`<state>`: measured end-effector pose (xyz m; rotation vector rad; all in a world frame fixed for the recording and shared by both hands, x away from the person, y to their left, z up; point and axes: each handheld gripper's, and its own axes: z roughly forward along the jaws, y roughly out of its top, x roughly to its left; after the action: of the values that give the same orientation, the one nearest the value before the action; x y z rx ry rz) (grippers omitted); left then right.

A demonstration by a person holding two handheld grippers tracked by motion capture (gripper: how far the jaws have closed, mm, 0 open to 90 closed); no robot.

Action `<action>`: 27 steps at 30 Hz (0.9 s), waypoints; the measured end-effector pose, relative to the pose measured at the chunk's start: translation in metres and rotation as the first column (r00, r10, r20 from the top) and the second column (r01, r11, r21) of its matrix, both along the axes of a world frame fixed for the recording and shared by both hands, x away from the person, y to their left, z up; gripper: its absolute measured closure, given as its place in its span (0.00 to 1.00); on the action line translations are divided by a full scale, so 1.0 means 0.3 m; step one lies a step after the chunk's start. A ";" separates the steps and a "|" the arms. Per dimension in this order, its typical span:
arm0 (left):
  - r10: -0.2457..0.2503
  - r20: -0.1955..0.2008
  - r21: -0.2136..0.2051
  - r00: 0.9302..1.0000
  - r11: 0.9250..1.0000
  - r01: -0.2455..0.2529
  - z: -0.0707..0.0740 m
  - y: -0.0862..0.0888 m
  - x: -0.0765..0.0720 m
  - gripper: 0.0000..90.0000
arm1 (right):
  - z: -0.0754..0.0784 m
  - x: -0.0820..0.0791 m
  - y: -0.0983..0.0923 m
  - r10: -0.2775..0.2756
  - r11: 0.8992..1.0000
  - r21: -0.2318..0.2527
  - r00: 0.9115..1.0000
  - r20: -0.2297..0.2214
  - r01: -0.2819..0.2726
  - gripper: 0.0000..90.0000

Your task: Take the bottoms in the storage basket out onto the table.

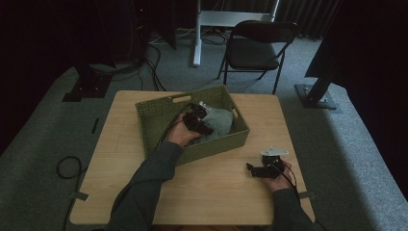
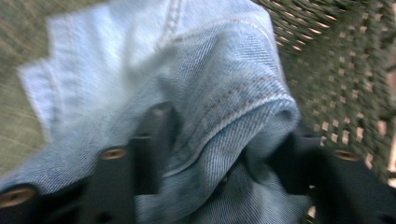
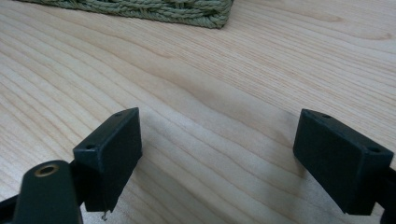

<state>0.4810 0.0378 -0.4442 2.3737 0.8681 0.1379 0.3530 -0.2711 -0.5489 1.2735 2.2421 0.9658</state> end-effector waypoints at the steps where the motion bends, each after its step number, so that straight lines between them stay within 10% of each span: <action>1: 0.001 0.006 0.008 1.000 1.000 -0.001 0.002 0.000 -0.002 0.61 | 0.000 0.000 0.000 0.000 1.000 0.000 1.000 0.000 0.000 0.17; 11: -0.010 0.092 0.036 0.996 0.999 0.007 0.037 0.012 -0.020 0.84 | 0.000 0.000 0.000 0.001 1.000 0.000 1.000 0.000 -0.001 0.17; 13: 0.002 0.164 0.028 0.986 1.000 -0.007 0.069 0.025 -0.039 0.85 | 0.000 0.000 -0.001 0.003 1.000 0.000 1.000 0.000 -0.003 0.17; 27: 0.062 0.197 -0.049 0.978 0.997 -0.054 0.146 0.122 -0.052 0.86 | 0.000 0.001 -0.001 0.003 1.000 0.000 1.000 0.000 -0.003 0.17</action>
<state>0.4653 0.0744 -0.4004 2.2500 0.8362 0.3693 0.3532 -0.2715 -0.5489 1.2702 2.2447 0.9673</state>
